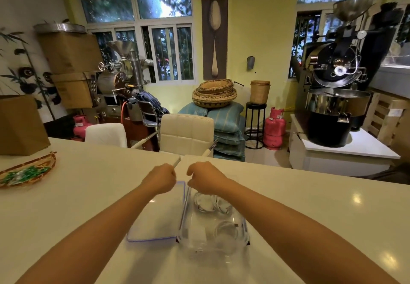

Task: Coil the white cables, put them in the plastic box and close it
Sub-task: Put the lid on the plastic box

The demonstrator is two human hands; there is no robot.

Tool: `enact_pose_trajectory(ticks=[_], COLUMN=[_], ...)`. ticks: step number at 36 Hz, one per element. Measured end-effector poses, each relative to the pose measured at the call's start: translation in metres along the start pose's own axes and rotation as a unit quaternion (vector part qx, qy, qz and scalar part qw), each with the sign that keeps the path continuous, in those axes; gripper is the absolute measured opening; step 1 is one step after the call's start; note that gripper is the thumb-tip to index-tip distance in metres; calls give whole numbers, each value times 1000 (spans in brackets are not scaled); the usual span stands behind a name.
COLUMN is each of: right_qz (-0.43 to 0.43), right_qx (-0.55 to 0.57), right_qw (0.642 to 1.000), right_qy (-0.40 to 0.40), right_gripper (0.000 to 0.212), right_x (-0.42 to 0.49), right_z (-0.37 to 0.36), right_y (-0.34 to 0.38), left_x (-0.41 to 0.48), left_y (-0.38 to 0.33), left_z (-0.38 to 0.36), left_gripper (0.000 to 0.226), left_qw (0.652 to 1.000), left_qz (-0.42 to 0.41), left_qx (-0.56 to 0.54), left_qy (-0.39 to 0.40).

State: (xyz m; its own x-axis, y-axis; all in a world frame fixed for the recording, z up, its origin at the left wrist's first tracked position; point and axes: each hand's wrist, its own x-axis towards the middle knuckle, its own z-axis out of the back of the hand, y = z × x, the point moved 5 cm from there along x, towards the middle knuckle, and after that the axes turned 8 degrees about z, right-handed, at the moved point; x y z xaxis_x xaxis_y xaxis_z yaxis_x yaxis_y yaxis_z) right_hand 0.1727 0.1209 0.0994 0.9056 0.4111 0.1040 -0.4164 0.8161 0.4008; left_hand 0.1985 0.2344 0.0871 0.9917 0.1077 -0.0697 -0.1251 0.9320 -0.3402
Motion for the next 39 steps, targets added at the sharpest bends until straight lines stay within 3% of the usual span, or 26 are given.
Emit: enact_pose_trajectory(ticks=[3, 8, 12, 20, 27, 33, 39], right_qz=[-5, -47, -86, -227, -224, -208, -207], right_qx=[28, 70, 67, 6, -58, -118, -58], right_qw=[999, 994, 988, 958, 958, 938, 956], right_qy=[15, 72, 112, 174, 171, 250, 199], right_gripper=[40, 46, 41, 51, 55, 39, 42], right_x=[12, 30, 41, 55, 54, 49, 45], right_z=[-12, -42, -64, -104, -107, -113, -110], right_y=[22, 43, 48, 30, 22, 14, 13], left_x=[7, 8, 5, 7, 10, 15, 15], left_y=[44, 97, 112, 124, 126, 126, 123], left_z=[3, -15, -30, -54, -59, -59, -59], left_gripper=[29, 36, 34, 36, 36, 35, 34], left_qw=[997, 988, 986, 982, 983, 981, 982], left_qz=[59, 123, 131, 134, 120, 127, 133], left_qx=[55, 79, 84, 103, 126, 134, 115], left_qy=[-15, 44, 66, 80, 63, 62, 65])
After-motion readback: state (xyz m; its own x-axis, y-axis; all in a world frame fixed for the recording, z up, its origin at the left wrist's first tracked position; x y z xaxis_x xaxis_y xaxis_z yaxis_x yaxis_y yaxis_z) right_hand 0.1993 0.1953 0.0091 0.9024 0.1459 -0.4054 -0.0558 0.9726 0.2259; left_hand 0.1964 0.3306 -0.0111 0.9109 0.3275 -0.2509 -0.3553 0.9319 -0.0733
